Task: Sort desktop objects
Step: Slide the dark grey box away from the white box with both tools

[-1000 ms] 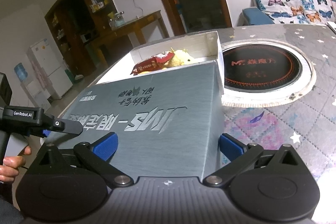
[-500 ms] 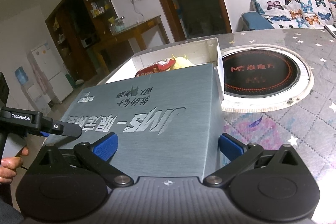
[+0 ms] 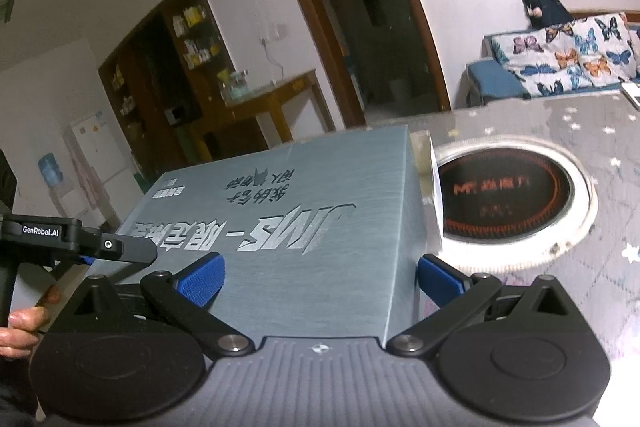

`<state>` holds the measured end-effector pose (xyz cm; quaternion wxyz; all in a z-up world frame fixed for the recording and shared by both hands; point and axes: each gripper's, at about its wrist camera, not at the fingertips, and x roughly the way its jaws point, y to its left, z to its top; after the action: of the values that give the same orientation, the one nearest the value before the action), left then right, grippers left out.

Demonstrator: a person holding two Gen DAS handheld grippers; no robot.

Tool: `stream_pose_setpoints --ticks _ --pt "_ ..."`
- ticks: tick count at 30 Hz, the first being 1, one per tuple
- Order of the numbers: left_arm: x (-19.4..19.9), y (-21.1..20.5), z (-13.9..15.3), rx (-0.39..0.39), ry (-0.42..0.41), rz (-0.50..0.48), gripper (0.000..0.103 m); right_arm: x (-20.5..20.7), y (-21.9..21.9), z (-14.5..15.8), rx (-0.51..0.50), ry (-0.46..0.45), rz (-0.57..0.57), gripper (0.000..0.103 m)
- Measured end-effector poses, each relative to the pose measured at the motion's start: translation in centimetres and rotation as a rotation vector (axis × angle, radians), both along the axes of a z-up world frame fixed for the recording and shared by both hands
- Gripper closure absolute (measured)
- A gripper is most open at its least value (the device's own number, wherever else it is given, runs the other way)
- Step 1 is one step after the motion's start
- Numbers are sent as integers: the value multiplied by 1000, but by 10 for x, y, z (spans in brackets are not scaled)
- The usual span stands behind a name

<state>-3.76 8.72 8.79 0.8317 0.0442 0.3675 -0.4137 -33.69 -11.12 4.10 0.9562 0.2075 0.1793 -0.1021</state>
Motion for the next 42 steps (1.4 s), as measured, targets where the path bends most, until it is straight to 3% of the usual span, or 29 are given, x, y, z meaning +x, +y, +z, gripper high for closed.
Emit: stream_pose_setpoints --ticks 14,25,42 --pt "55 -61 15 -32 -58 30 0 59 -47 24 -11 -35 -30 0" --pt "112 -106 -2 -32 10 82 0 121 -93 25 -9 14 -20 0" --pt "152 -120 -24 7 81 121 0 174 -122 16 9 102 26 0"
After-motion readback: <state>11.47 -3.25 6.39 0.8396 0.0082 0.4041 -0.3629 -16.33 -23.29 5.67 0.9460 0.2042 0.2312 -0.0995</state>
